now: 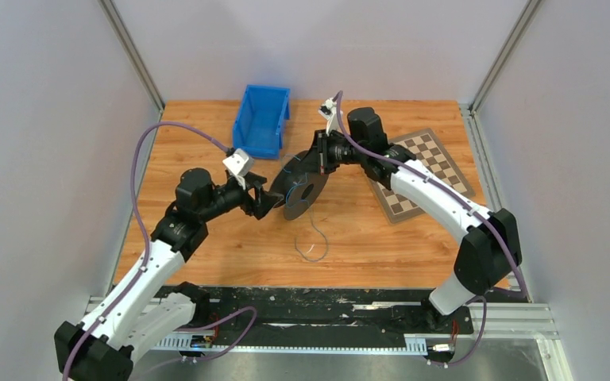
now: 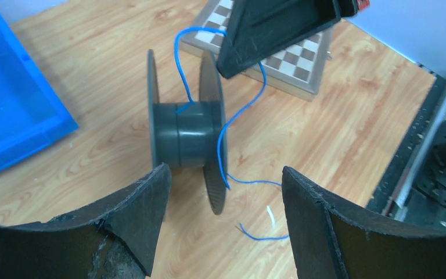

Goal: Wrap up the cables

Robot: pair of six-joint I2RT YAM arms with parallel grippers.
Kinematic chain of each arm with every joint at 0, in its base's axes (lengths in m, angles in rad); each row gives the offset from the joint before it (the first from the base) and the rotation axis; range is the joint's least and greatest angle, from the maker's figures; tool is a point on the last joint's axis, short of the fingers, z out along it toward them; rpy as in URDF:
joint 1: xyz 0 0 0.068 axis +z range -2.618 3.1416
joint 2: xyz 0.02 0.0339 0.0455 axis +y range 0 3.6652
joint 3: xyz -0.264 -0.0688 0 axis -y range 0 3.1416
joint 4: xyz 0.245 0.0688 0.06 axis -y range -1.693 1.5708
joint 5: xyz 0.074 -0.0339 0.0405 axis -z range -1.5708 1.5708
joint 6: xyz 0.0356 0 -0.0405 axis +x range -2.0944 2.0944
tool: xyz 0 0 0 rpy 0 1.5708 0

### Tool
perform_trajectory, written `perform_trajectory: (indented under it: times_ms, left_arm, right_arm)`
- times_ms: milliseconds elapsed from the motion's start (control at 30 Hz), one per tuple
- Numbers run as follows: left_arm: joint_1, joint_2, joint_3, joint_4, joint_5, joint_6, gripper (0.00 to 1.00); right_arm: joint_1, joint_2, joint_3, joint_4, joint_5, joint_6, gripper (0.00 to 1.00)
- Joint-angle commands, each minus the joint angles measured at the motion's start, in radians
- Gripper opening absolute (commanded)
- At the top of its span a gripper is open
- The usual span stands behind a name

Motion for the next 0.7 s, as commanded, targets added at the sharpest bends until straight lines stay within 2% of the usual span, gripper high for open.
perform_trajectory:
  times_ms: [0, 233, 467, 667]
  left_arm:
    - [-0.011, 0.055, 0.037, 0.137, -0.112, 0.037, 0.78]
    - [-0.02, 0.157, 0.02, 0.272, -0.187, 0.006, 0.78]
    - [-0.02, 0.251, -0.013, 0.393, -0.172, 0.012, 0.77]
    - [-0.019, 0.322, -0.014, 0.435, -0.168, 0.011, 0.69]
  right_arm:
    - [-0.001, 0.057, 0.019, 0.005, -0.002, 0.034, 0.0]
    - [-0.004, 0.111, 0.045, 0.006, -0.007, 0.037, 0.0]
    - [-0.005, 0.14, 0.054, 0.009, -0.011, 0.043, 0.0]
    - [-0.008, 0.157, 0.05, 0.011, -0.014, 0.043, 0.0]
